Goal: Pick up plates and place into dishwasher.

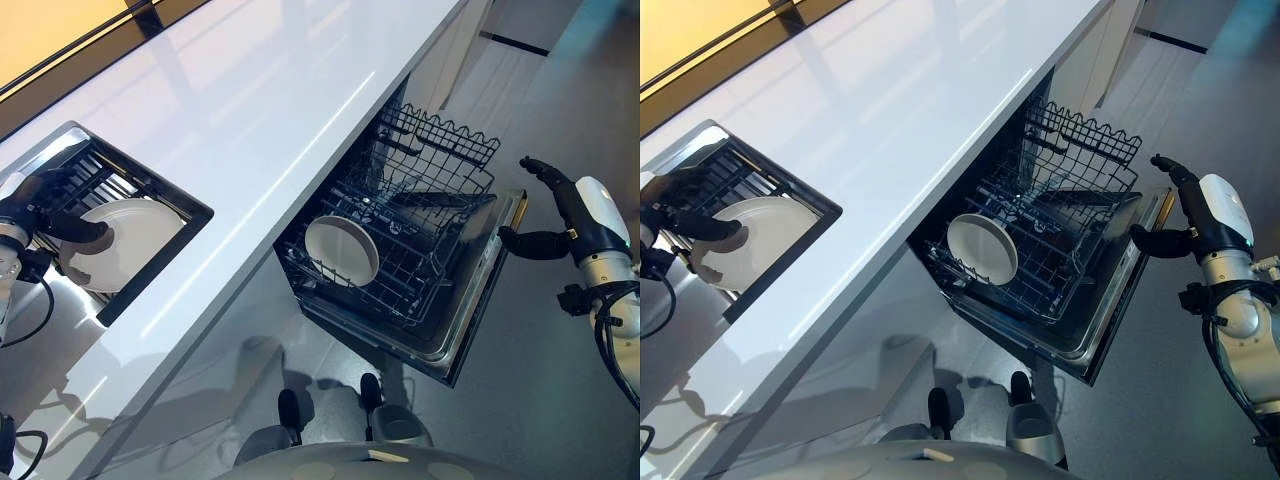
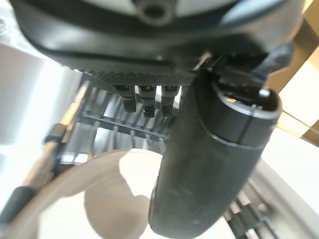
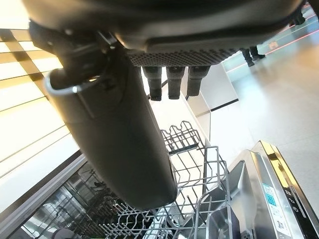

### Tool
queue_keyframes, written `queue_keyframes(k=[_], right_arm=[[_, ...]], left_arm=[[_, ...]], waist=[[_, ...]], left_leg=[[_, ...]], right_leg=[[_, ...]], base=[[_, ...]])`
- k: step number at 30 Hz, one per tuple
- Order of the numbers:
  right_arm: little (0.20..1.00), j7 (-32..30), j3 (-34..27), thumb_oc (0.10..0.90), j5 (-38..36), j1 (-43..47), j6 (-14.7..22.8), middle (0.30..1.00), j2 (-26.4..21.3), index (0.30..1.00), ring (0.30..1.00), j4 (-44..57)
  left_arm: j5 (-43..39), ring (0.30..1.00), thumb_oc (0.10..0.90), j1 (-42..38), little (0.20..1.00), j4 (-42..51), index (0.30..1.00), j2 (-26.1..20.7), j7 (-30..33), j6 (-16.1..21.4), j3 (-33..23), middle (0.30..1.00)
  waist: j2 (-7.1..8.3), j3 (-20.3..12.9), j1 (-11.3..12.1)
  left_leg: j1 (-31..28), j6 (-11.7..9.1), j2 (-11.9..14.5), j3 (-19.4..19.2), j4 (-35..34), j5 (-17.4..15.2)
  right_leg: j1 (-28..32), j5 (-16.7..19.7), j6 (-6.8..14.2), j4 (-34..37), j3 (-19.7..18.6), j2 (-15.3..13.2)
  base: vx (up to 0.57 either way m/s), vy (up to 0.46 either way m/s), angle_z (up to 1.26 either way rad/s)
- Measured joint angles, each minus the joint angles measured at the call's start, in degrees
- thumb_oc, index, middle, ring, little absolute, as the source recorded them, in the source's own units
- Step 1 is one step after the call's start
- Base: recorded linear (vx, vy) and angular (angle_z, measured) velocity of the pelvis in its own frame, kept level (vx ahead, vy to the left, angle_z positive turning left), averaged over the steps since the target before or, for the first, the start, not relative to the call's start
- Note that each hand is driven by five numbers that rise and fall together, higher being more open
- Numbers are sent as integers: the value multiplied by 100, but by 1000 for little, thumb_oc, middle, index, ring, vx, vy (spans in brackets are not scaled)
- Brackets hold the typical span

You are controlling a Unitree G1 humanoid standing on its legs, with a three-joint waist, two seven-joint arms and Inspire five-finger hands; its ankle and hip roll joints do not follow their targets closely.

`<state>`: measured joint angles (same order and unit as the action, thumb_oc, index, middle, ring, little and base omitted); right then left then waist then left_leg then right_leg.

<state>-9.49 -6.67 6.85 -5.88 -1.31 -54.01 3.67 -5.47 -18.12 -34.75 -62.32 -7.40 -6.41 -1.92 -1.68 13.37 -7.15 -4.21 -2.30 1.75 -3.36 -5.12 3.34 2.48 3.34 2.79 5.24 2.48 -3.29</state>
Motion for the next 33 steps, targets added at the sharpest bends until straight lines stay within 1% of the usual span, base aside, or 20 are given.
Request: queue_keyframes(k=[4,8,16,18,20,24,25,26,28,30,32,33], right_arm=[[900,0,1,800,1,28,0,900,-23,900,900,2],[900,0,2,800,0,91,-1,900,-123,900,900,2],[900,-1,19,800,0,230,2,900,-142,900,900,2],[900,-1,38,800,0,235,2,900,-145,900,900,2],[900,-2,48,800,1,249,1,900,-151,900,900,2],[900,-20,79,800,0,329,-1,900,-253,900,900,3],[900,-20,86,800,0,362,-2,900,-256,900,900,3],[900,-20,89,800,0,402,-2,900,-260,900,900,3],[900,-20,91,800,-1,453,-6,900,-313,900,900,5],[900,-20,91,800,-2,460,-16,900,-350,900,900,5],[900,-20,91,800,-6,488,-29,900,-354,900,900,4],[900,-26,91,800,-9,495,-32,900,-355,900,900,4]], left_arm=[[54,900,800,0,900,-21,900,0,-92,-100,17,900],[89,900,800,-19,900,-70,900,-2,-107,-90,16,900],[90,900,800,-80,900,-104,900,-2,-276,-135,17,900],[90,900,800,-129,900,-149,900,-2,-329,-141,43,900],[88,900,800,-317,900,-274,900,-2,-373,-226,159,900],[61,900,800,-490,900,-323,900,-12,-485,-249,170,900],[45,836,726,-496,826,-324,836,-20,-543,-252,171,836],[31,787,668,-505,768,-325,787,-27,-591,-263,173,787],[-144,709,578,-569,678,-329,709,-28,-757,-401,226,709],[-192,688,553,-602,653,-337,688,-53,-876,-495,233,688],[-321,648,506,-673,606,-435,648,-131,-1060,-617,352,648],[-390,599,449,-685,549,-439,599,-158,-1107,-686,402,599]], waist=[[15,83,34],[14,131,48],[13,135,48],[13,137,49],[7,144,59],[-14,266,57],[-22,270,57],[-27,278,54],[-26,298,61],[-27,298,70],[-27,298,69],[-27,298,65]], left_leg=[[-1,2,-2,-1,0,5],[11,3,-4,4,1,4],[22,2,-3,4,0,4],[23,2,-3,4,0,4],[23,2,-3,4,0,4],[22,1,-3,2,1,10],[21,1,-3,3,1,10],[21,1,-3,3,1,9],[24,1,-4,6,1,10],[24,1,-4,6,1,10],[23,1,-3,5,1,10],[20,1,-3,4,1,10]], right_leg=[[2,8,4,0,5,-3],[-6,8,4,0,12,-5],[-17,8,4,1,15,-4],[-17,8,5,1,18,-4],[-17,8,5,1,18,-5],[-14,9,5,0,22,-4],[-14,9,5,0,22,-4],[-14,9,5,0,22,-5],[-15,9,4,0,22,-6],[-14,9,4,0,25,-6],[-12,9,4,0,27,-5],[-11,9,4,0,27,-6]], base=[[-20,4,0],[-53,7,1],[-14,1,0],[0,0,0],[0,0,0],[0,0,0],[0,0,0],[0,0,0],[0,0,0],[0,0,0],[0,0,0],[0,0,0]])
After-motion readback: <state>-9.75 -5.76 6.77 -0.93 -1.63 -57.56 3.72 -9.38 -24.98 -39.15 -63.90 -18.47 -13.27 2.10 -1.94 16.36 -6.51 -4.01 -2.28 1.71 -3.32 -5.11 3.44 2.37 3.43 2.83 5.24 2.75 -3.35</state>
